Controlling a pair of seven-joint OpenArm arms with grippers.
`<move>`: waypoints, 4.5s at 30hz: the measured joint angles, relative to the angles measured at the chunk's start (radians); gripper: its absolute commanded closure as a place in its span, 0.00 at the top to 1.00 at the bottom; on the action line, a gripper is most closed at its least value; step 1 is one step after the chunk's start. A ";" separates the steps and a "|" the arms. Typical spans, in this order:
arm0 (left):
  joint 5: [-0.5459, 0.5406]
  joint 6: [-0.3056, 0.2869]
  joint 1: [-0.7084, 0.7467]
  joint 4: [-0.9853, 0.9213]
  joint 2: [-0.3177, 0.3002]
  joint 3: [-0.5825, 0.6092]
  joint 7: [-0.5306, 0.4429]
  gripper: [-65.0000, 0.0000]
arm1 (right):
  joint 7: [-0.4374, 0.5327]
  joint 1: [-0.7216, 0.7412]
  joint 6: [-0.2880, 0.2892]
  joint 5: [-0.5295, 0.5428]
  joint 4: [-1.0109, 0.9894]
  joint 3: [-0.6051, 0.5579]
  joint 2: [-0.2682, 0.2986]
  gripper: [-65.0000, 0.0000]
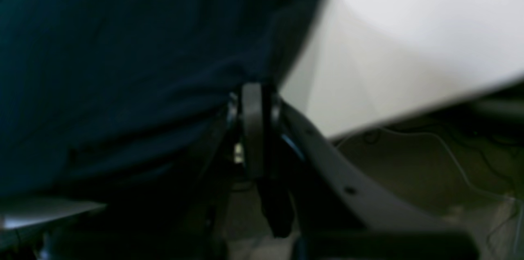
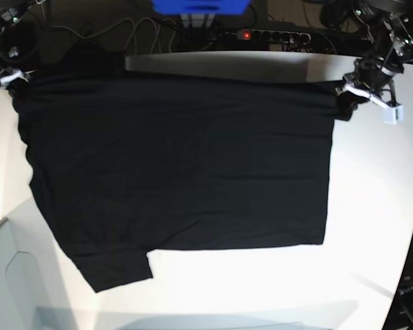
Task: Fold the T-shirt properly
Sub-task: 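Pull both held corners apart and back to stretch the shirt flat, then fold the sleeve edge inward with the right gripper and release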
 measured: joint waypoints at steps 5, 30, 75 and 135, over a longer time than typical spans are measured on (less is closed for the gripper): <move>0.008 0.002 -0.094 -0.111 -0.001 0.003 0.004 0.00 | 0.009 0.074 0.000 -0.005 -0.001 -0.075 0.000 0.00; 0.087 0.005 -0.260 -0.306 -0.044 0.053 0.008 0.00 | 0.012 0.293 -0.001 -0.240 -0.193 -0.103 0.000 0.00; 0.227 0.005 -0.444 -0.433 -0.009 0.050 -0.010 0.00 | 0.222 0.306 -0.001 -0.249 -0.357 -0.302 0.004 0.00; 0.189 0.135 -0.537 -0.580 -0.011 0.047 -0.022 0.75 | 0.222 0.332 0.000 -0.249 -0.263 -0.235 0.006 0.23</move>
